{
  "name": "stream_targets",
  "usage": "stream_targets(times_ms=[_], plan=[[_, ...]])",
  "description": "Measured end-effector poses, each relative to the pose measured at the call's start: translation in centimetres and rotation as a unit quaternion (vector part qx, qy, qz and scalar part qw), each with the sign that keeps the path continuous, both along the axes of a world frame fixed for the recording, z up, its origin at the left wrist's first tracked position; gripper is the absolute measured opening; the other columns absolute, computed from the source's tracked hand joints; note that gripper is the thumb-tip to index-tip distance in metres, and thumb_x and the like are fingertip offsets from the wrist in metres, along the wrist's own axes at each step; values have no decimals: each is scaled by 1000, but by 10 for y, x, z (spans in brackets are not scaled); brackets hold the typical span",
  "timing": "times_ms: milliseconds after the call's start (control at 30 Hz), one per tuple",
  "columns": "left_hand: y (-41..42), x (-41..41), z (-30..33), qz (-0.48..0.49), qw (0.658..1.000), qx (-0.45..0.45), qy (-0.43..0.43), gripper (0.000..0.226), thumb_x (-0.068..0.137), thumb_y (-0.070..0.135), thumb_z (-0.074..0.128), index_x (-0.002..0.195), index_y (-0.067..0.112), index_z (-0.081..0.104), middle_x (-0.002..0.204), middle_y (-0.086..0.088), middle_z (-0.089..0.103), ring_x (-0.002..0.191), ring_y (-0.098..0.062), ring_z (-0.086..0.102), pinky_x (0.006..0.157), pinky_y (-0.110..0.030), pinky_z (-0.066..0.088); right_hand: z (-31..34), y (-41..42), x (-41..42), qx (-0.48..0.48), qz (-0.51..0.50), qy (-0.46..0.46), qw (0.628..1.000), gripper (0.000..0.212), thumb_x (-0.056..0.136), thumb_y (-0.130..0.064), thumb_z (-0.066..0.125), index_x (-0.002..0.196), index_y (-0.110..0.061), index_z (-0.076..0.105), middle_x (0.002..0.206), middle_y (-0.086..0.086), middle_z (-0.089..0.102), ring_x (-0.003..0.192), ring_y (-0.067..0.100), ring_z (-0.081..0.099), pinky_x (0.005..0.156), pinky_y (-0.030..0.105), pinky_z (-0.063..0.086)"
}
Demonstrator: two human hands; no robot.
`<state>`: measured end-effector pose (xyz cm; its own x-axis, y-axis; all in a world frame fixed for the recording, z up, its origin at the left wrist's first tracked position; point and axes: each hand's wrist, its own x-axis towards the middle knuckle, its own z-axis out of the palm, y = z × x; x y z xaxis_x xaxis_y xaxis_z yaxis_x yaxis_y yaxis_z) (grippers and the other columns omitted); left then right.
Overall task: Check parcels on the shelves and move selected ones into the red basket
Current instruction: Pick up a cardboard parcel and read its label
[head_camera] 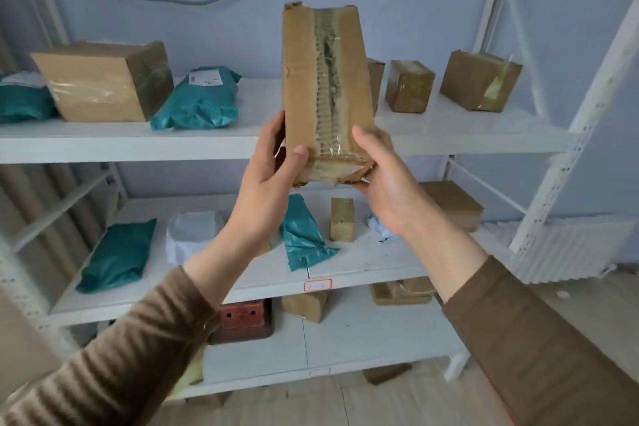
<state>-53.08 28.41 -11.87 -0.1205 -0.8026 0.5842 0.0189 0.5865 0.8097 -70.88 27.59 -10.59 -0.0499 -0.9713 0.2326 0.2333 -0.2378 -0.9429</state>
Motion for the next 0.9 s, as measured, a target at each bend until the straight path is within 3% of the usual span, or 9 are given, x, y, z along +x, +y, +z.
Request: stream_targets(times_ms=[133, 300, 400, 467, 567, 633, 733, 833, 900], plan=[[58, -2, -41, -16, 1000, 21, 11, 54, 103, 27, 59, 155, 18, 45, 150, 4, 59, 136, -13, 59, 105, -30, 52, -49, 57, -19, 27, 50, -28, 998, 54, 92, -32, 67, 143, -25, 51, 128, 1, 72, 120, 23, 66, 105, 44, 49], [91, -2, -63, 25, 996, 83, 32, 32, 108, 25, 55, 138, 20, 67, 142, 2, 66, 134, -9, 59, 99, -9, 45, -101, 100, -44, 107, 145, -125, 976, 68, 77, -44, 83, 135, -15, 62, 137, 16, 65, 134, 35, 59, 119, 50, 34], [93, 0, -71, 35, 989, 141, 16, 36, 104, 33, 62, 140, 32, 66, 148, 11, 61, 138, -1, 53, 115, -20, 41, -114, 115, -49, 117, 167, -131, 970, 61, 84, -45, 74, 135, -13, 66, 139, 17, 66, 128, 31, 62, 119, 52, 35], [91, 0, -76, 16, 983, 183, -14, 58, 91, 56, 68, 146, 41, 59, 151, 17, 57, 142, -1, 50, 122, -34, 35, -112, 122, -49, 129, 142, -96, 977, 60, 90, -46, 65, 141, -15, 62, 140, 14, 67, 128, 29, 63, 115, 50, 41], [90, -9, -74, -61, 958, 281, -12, 87, 80, 78, 67, 156, 43, 44, 151, 18, 58, 141, -7, 53, 116, -43, 43, -97, 123, -46, 135, 86, 34, 987, 63, 87, -65, 59, 141, -33, 61, 136, -3, 71, 131, 22, 63, 115, 46, 43], [88, -15, -71, -78, 937, 339, 39, 68, 92, 70, 59, 149, 32, 56, 140, 7, 70, 128, -14, 64, 104, -44, 53, -83, 124, -45, 126, 82, 105, 983, 74, 81, -85, 51, 142, -44, 58, 138, -15, 69, 132, 13, 62, 120, 48, 37], [80, -13, -71, -96, 888, 430, 134, 59, 92, 66, 60, 132, 24, 72, 139, -12, 70, 121, -28, 65, 100, -52, 55, -66, 121, -45, 117, 83, 159, 977, 89, 73, -96, 34, 137, -42, 64, 135, -15, 70, 132, 9, 61, 122, 46, 35], [82, -9, -79, -140, 862, 453, 180, 55, 97, 64, 49, 130, 26, 72, 134, -10, 73, 121, -30, 66, 99, -52, 52, -65, 122, -39, 118, 78, 187, 972, 88, 72, -100, 38, 140, -48, 60, 145, -18, 62, 142, 7, 50, 125, 47, 28], [82, -4, -86, -149, 851, 459, 208, 50, 101, 54, 45, 130, 21, 69, 129, -9, 74, 114, -30, 67, 98, -48, 50, -69, 128, -32, 78, 67, 215, 971, 70, 84, -89, 43, 143, -52, 52, 148, -27, 53, 138, -12, 44, 121, 28, 31]])
